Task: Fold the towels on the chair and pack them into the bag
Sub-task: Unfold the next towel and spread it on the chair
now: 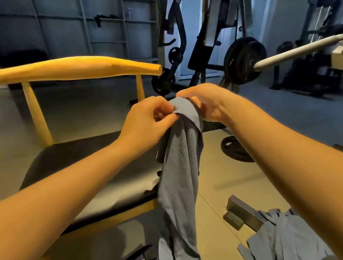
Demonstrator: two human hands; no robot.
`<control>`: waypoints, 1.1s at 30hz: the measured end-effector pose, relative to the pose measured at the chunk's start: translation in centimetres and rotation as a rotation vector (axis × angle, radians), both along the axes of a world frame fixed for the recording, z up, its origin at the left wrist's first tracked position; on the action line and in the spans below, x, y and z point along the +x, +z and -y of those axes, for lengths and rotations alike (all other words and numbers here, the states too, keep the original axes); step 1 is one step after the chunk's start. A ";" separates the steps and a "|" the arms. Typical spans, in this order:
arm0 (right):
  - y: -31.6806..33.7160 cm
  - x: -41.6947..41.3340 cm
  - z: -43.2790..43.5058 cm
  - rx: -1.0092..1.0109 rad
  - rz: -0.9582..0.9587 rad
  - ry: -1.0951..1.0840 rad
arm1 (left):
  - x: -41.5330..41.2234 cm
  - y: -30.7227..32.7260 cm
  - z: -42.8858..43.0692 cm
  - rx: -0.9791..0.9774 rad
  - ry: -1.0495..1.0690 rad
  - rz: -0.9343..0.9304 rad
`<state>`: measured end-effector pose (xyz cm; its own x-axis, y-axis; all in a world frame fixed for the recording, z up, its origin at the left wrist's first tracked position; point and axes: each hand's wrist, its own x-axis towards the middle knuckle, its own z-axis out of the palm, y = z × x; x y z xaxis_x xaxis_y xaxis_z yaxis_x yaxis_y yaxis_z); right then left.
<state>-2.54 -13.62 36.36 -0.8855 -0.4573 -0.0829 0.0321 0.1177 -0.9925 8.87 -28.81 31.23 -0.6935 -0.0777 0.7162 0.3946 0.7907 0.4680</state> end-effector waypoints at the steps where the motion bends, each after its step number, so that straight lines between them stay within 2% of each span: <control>1: -0.1 -0.5 0.5 -0.029 0.014 0.004 | -0.3 0.2 0.5 0.004 0.011 -0.003; 4: 0.0 -2.1 2.4 -0.114 0.035 0.045 | -1.7 1.6 2.3 0.040 0.029 -0.002; 7: 0.7 -3.6 5.3 -0.179 -0.008 0.084 | -3.8 4.0 4.3 0.211 0.074 0.019; 11: 1.6 -4.3 8.8 -0.030 -0.098 0.239 | -6.4 7.4 7.0 0.386 0.136 0.287; 14: 1.5 -3.4 10.2 0.125 -0.261 0.192 | -6.7 8.6 9.2 0.421 0.247 0.376; 16: 0.9 -2.6 10.6 0.142 -0.362 0.148 | -6.5 9.5 10.5 0.424 0.289 0.363; 21: -1.7 0.2 9.9 0.161 -0.434 0.320 | -4.0 11.5 13.8 0.538 0.385 0.342; 25: -4.5 2.7 9.5 0.186 -0.354 0.439 | -0.9 11.9 15.5 0.725 0.353 0.330; 30: -8.3 4.5 9.9 0.540 -0.480 0.597 | 1.8 11.4 16.8 0.834 0.370 0.199; 33: -7.3 4.3 9.8 0.649 -0.414 0.468 | 3.2 11.1 18.1 0.888 0.385 0.219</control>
